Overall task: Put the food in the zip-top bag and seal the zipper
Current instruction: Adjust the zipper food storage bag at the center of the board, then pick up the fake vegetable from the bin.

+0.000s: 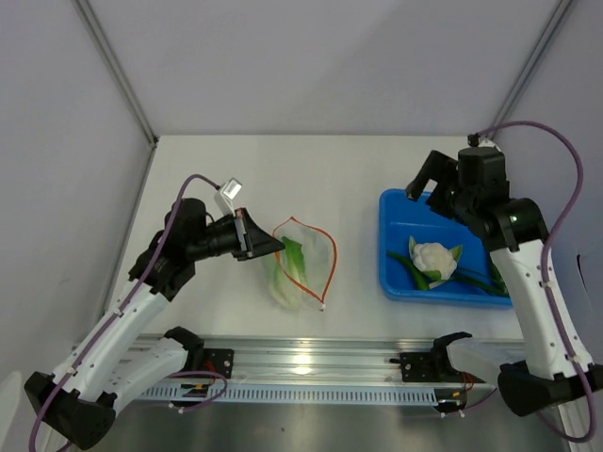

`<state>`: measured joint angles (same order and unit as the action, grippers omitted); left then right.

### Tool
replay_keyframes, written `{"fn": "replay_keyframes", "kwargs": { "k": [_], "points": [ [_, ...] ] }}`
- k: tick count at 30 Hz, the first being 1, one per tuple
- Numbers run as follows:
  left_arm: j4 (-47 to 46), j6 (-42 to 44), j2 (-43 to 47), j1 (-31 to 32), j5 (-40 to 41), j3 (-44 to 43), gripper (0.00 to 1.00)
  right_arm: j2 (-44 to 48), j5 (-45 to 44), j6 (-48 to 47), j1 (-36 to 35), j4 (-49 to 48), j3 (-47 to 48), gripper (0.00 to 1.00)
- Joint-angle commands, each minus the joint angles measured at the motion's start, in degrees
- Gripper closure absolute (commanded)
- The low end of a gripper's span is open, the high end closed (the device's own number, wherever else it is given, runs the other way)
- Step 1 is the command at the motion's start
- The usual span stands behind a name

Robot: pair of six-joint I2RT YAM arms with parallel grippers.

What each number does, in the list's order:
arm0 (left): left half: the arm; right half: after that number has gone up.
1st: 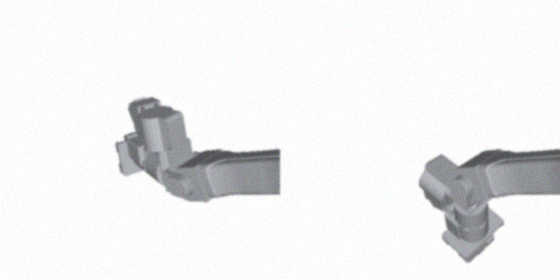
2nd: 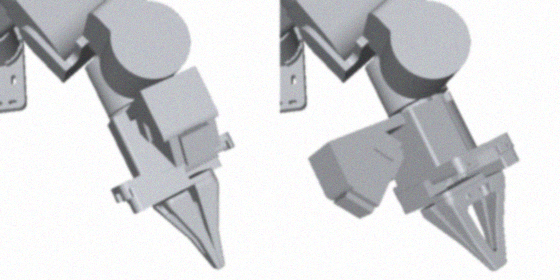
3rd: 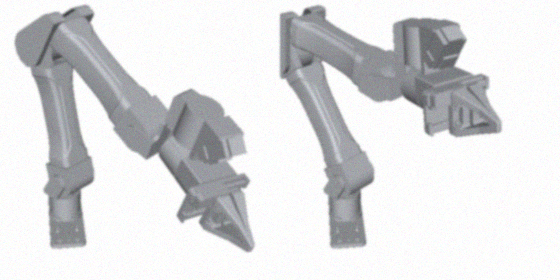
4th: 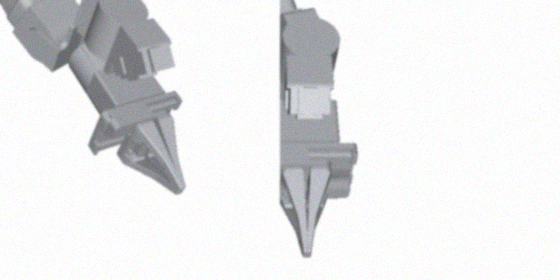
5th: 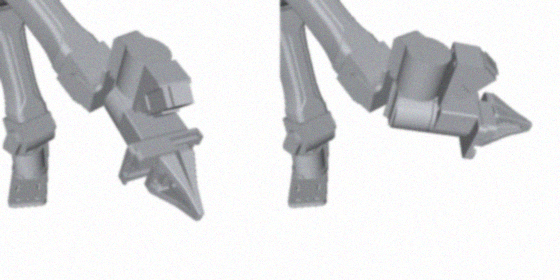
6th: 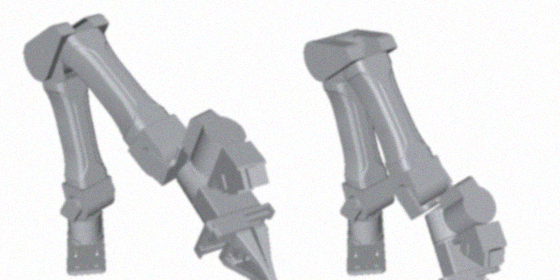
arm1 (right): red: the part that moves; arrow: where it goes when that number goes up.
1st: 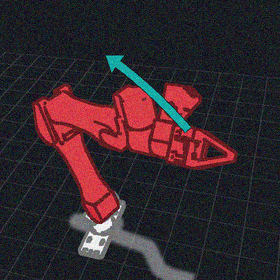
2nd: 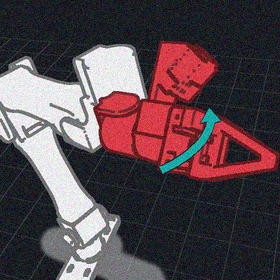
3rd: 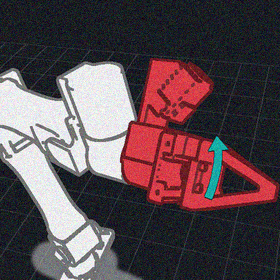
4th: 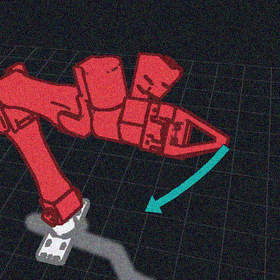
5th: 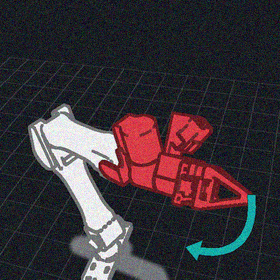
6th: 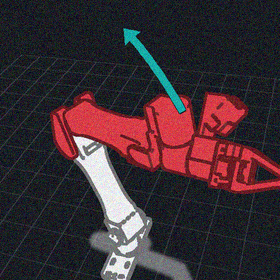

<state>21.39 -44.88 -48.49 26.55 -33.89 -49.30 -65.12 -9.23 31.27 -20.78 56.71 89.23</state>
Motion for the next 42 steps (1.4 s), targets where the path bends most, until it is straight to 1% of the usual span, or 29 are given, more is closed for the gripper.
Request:
{"fn": "replay_keyframes", "kwargs": {
  "k": [1, 2, 3, 4, 5, 7, 8, 9, 10, 11, 12, 14, 15, 18, 22, 27, 31, 38, 40, 42],
  "points": [
    [-3.46, 0.94, 0.32, -0.35, -2.50, -2.47, 0.99, -2.99, 7.98, 2.21, 12.58, 1.84, -10.81, 0.01],
    [-3.46, 1.02, 0.41, -0.35, -2.58, -2.38, 0.99, -2.99, 10.09, 3.35, 14.52, 1.31, -13.01, 0.01],
    [-3.37, 0.94, 0.50, -0.35, -2.59, -2.21, 0.99, -2.99, 9.42, 5.28, 15.84, 1.13, -15.73, 0.00],
    [-3.63, 0.85, 0.76, -0.35, -2.67, -1.86, 1.00, -2.99, 8.37, 5.99, 17.77, 1.39, -16.45, 0.01],
    [-3.72, 0.76, 0.76, -0.35, -2.93, -1.68, 0.99, -2.91, 4.96, 6.70, 18.48, 1.82, -16.89, 0.01],
    [-4.16, 0.50, 0.85, -0.35, -3.29, -1.07, 0.99, -1.94, 3.09, 7.93, 20.24, 2.70, -18.12, 0.01],
    [-4.68, 0.06, 0.85, -0.35, -3.55, -0.72, 0.99, -1.50, 1.86, 8.72, 22.60, 2.79, -18.82, 0.01],
    [-5.38, -0.11, 0.77, -0.35, -4.07, -0.28, 0.99, -0.02, 2.81, 8.98, 24.36, 1.40, -21.53, 0.01],
    [-5.83, -0.29, 0.77, -0.35, -4.34, -0.10, 0.99, 0.60, 4.47, 9.25, 28.12, 0.52, -23.12, 0.01],
    [-6.18, -0.81, 0.59, -0.35, -4.52, 0.16, 1.00, 1.31, 8.84, 9.86, 29.98, -0.54, -24.96, 0.01],
    [-6.62, -0.91, 0.50, -0.35, -4.69, 0.43, 0.99, 1.84, 12.01, 10.74, 31.57, -2.29, -28.90, 0.01],
    [-7.06, -1.00, 0.24, -0.35, -5.13, 0.43, 0.99, 2.19, 15.81, 13.29, 35.17, -3.44, -31.91, 0.01],
    [-6.97, -0.91, 0.06, -0.35, -5.31, 0.43, 0.99, 2.11, 16.61, 13.90, 35.88, -3.53, -32.88, 0.01],
    [-6.62, -0.47, -0.11, -0.35, -5.66, 0.34, 1.00, 1.58, 14.87, 15.57, 36.24, -3.71, -34.56, 0.01],
    [-7.15, -0.56, -0.55, -0.35, -6.10, 0.61, 0.99, 0.88, 16.08, 16.89, 36.24, -4.94, -37.37, 0.01],
    [-8.46, -1.35, -0.90, -0.35, -6.89, 1.05, 1.00, -1.92, 18.20, 18.13, 36.16, -11.78, -43.17, 0.01],
    [-8.47, -1.70, -0.99, -0.35, -7.42, 0.87, 1.00, -5.36, 18.81, 19.09, 35.02, -15.39, -44.40, 0.01],
    [-7.33, -1.70, -0.29, -0.35, -6.98, 0.87, 0.99, -8.88, 15.48, 19.36, 32.20, -23.47, -44.23, 0.00],
    [-6.62, -1.52, 0.06, -0.35, -6.54, 0.78, 1.00, -9.67, 14.86, 17.79, 31.24, -24.53, -43.27, 0.02],
    [-6.27, -1.52, 0.50, -0.35, -6.19, 1.05, 0.99, -10.20, 13.64, 16.64, 30.80, -25.07, -42.48, 0.08]
  ]
}}
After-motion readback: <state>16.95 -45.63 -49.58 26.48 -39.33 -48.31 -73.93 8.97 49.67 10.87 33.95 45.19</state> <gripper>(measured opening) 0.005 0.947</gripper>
